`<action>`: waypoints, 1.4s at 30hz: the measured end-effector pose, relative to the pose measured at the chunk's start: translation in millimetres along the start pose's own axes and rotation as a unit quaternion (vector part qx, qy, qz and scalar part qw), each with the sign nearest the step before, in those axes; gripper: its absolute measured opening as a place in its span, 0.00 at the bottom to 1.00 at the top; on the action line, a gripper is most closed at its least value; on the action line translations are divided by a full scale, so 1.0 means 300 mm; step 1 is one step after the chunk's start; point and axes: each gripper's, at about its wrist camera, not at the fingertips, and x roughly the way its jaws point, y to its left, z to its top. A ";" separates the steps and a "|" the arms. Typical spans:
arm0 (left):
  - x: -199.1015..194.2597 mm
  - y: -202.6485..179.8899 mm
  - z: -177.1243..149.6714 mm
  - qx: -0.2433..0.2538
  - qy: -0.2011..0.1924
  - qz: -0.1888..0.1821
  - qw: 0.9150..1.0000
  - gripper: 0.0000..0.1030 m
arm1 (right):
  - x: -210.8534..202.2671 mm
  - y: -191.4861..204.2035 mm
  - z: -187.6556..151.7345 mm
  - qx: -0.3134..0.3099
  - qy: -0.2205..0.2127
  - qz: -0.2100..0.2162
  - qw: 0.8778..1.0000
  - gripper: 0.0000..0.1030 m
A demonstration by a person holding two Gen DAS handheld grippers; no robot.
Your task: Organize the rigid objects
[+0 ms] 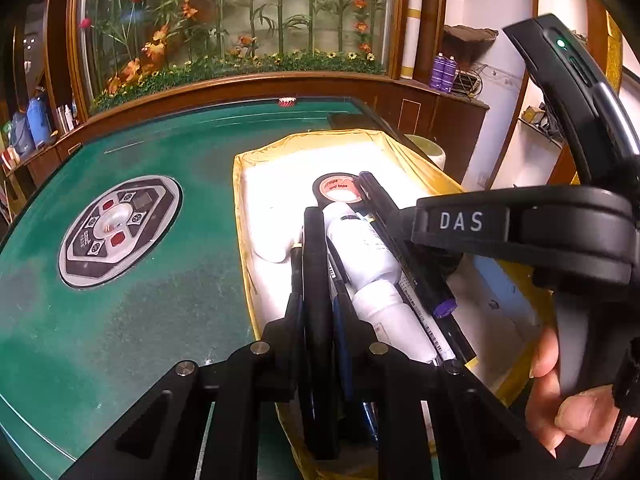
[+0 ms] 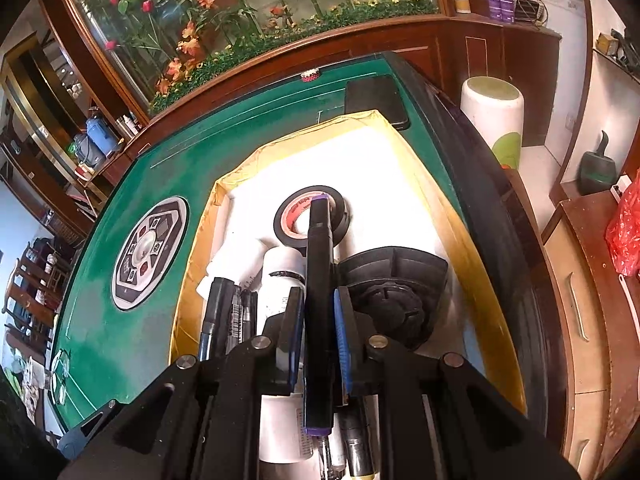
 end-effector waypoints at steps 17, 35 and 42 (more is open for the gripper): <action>-0.024 -0.027 -0.009 0.021 -0.021 0.016 0.999 0.26 | -0.023 0.000 0.004 0.003 -0.008 0.005 1.000 0.15; -0.084 0.017 -0.025 0.017 -0.054 0.049 0.997 0.77 | -0.085 0.008 0.006 -0.001 -0.049 0.004 0.999 0.44; -0.122 0.065 -0.054 0.019 -0.065 0.069 0.995 0.89 | -0.111 0.014 -0.016 -0.004 -0.076 -0.012 0.997 0.54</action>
